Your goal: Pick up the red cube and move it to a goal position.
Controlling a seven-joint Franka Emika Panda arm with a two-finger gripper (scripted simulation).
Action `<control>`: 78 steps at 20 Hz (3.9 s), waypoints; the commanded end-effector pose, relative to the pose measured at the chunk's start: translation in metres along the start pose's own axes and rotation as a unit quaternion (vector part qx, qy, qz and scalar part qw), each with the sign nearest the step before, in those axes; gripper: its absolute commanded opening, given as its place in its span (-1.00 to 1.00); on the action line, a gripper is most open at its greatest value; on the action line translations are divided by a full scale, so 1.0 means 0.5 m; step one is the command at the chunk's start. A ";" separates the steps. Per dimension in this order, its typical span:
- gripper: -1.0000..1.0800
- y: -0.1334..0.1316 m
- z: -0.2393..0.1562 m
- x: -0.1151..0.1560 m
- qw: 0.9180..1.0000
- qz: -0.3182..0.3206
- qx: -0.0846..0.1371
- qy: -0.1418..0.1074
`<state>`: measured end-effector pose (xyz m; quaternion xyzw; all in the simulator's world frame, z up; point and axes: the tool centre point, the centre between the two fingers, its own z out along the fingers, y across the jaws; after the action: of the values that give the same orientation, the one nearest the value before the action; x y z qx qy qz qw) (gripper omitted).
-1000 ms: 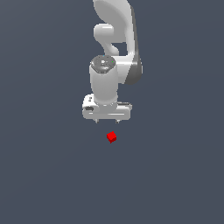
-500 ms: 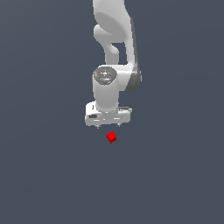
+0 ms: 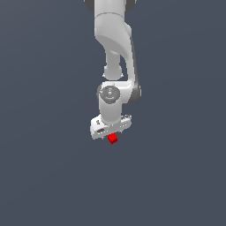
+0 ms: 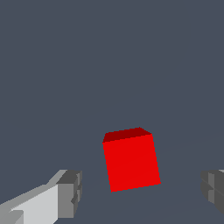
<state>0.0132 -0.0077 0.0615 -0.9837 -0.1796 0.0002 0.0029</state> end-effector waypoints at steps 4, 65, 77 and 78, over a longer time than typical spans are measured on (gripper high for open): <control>0.92 -0.006 0.054 0.008 0.998 -0.056 -0.001 0.000; -1.00 0.074 -0.644 -0.119 0.996 -0.086 -0.002 0.000; -1.00 0.100 -0.822 -0.142 0.996 -0.086 -0.003 -0.001; -1.00 0.102 -0.830 -0.142 0.996 -0.086 -0.003 -0.001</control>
<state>-0.0345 -0.0815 0.4691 -0.9648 -0.2630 -0.0004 0.0001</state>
